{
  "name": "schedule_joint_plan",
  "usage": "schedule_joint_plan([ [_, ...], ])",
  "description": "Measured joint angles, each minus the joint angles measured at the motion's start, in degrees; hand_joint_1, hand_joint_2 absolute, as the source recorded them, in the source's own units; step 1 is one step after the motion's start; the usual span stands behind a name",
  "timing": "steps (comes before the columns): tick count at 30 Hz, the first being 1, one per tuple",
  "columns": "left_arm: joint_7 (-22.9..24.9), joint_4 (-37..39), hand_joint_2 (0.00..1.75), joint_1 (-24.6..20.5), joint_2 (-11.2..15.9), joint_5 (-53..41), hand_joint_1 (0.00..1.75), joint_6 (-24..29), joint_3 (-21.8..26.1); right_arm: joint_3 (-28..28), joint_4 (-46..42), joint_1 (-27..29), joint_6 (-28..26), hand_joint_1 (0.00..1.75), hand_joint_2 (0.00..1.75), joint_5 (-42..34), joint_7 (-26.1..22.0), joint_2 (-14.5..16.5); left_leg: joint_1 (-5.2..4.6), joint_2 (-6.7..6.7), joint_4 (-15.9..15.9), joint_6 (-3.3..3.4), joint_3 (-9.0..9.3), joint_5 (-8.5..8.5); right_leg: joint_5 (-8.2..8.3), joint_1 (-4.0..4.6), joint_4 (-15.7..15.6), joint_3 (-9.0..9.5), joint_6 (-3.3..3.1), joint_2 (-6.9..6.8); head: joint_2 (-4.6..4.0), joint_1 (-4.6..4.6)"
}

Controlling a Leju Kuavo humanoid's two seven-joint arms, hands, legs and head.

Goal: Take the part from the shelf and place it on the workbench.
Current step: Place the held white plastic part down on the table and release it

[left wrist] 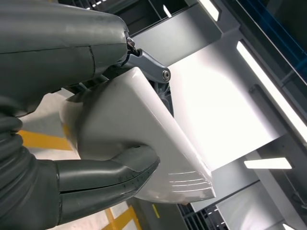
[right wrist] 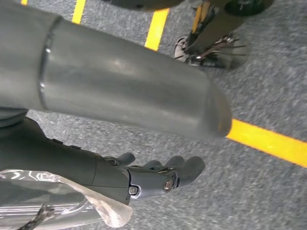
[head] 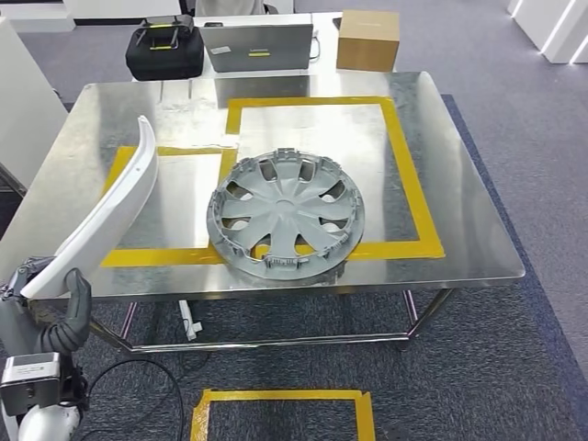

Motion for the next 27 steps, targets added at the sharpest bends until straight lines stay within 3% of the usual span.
schedule_joint_plan([
  [2,0.2,0.1,1.75,0.3,0.0,-0.3,1.75,-0.2,0.0,-0.1,0.0,-0.1,0.0,0.0,0.0,0.1,0.0,0.1,-0.08,0.26,-4.7,0.29,0.43,4.38,-1.27,-0.09,0.2,0.86,0.89,0.08,0.0,-0.04],
  [3,0.3,0.1,1.75,0.5,0.1,-0.4,1.75,-0.4,0.0,-0.1,0.0,-0.1,0.0,0.0,0.0,0.2,0.0,0.1,-0.23,0.34,-5.4,0.73,0.47,5.18,-1.75,-0.11,0.2,0.92,1.35,0.05,0.0,-0.04],
  [7,0.6,0.1,1.75,0.7,0.1,-0.7,1.75,-0.8,0.0,-0.3,0.0,-0.4,0.0,0.0,0.0,0.4,-0.1,0.1,-0.13,0.25,-6.1,2.34,1.52,4.69,-3.31,-0.21,0.8,0.95,2.69,-0.32,0.0,-0.02],
  [8,0.6,0.1,1.75,0.6,0.1,-0.8,1.75,-0.9,0.0,-0.3,0.0,-0.4,0.0,0.0,0.0,0.4,-0.1,0.1,0.0,0.3,-6.4,2.65,1.93,4.52,-4.31,-0.22,3.1,-0.27,2.93,-0.41,-0.01,0.04],
  [10,0.8,0.1,1.75,0.7,0.1,-0.9,1.75,-1.2,0.0,-0.4,0.0,-0.5,0.0,0.0,0.0,0.4,-0.2,0.1,-0.02,0.38,-6.6,3.11,2.49,3.93,-6.79,-0.23,10.7,-5.23,3.24,-0.51,-0.01,0.13],
  [11,0.9,0.1,1.75,0.7,0.1,-1.0,1.75,-1.4,0.0,-0.4,0.0,-0.4,0.1,0.0,0.0,0.5,-0.2,0.1,-0.03,0.38,-6.6,3.2,2.82,3.55,-7.4,-0.24,14.2,-7.97,3.31,-0.51,-0.01,0.14],
  [12,1.1,0.1,1.75,0.8,0.1,-1.3,1.75,-1.6,0.0,-0.4,0.0,-0.3,0.1,0.0,0.0,0.5,-0.1,0.1,-0.04,0.34,-6.6,3.22,3.29,3.09,-6.86,-0.24,16.2,-10.03,3.34,-0.51,-0.01,0.16],
  [13,1.4,0.1,1.75,0.9,0.1,-1.7,1.75,-1.8,0.0,-0.4,0.0,-0.2,0.1,0.0,0.0,0.5,-0.1,0.1,-0.03,0.29,-6.6,3.18,3.93,2.59,-5.04,-0.24,15.9,-11.03,3.31,-0.53,0.0,0.16],
  [14,1.9,0.1,1.75,1.0,0.2,-2.5,1.75,-1.9,0.0,-0.5,0.0,-0.2,0.1,0.0,0.0,0.5,-0.1,0.1,-0.01,0.25,-6.6,3.09,4.73,2.03,-2.18,-0.24,13.5,-10.93,3.21,-0.56,0.0,0.17],
  [16,2.9,0.3,1.75,1.0,0.2,-4.7,1.75,-1.9,0.0,-0.7,0.0,-0.2,0.1,0.0,0.0,0.6,0.0,0.1,-0.09,0.2,-6.6,2.63,6.24,0.84,3.08,-0.14,6.8,-9.01,2.86,-0.68,-0.01,0.13],
  [17,3.4,0.4,1.75,1.0,0.3,-5.7,1.75,-1.9,0.0,-0.8,0.0,-0.2,0.1,0.0,0.0,0.6,0.0,0.1,-0.19,0.19,-6.6,2.34,6.66,0.4,4.12,-0.06,4.3,-7.9,2.55,-0.73,-0.01,0.12],
  [21,4.7,0.7,1.75,1.1,0.6,-7.9,1.75,-2.0,0.0,-1.0,0.0,-0.3,0.2,0.0,0.0,0.7,0.0,0.1,-0.31,0.28,-7.0,1.3,7.11,-0.28,3.22,0.0,2.1,-6.39,1.25,-0.52,-0.01,0.04],
  [23,6.0,0.8,1.75,1.1,0.9,-9.8,1.75,-2.3,0.0,-1.1,0.0,-0.3,0.2,0.0,0.0,0.7,0.0,0.1,-0.26,0.34,-4.5,0.78,6.19,-1.76,2.99,-0.23,1.5,-5.64,0.61,-0.59,-0.01,0.01],
  [26,8.5,2.0,1.75,1.5,1.8,-13.7,1.75,-4.0,0.1,-1.3,0.0,-0.4,0.3,0.0,0.0,0.9,0.0,0.1,-0.25,0.37,6.2,0.45,0.34,-5.67,2.47,-0.09,1.3,-4.83,-0.12,-0.62,-0.02,0.0],
  [27,9.5,2.8,1.75,1.7,2.2,-15.3,1.75,-4.9,0.2,-1.3,0.0,-0.4,0.4,0.0,0.0,1.0,0.0,0.1,-0.26,0.37,8.7,0.47,-1.4,-5.91,2.25,0.03,1.3,-4.57,-0.25,-0.57,-0.02,-0.02],
])
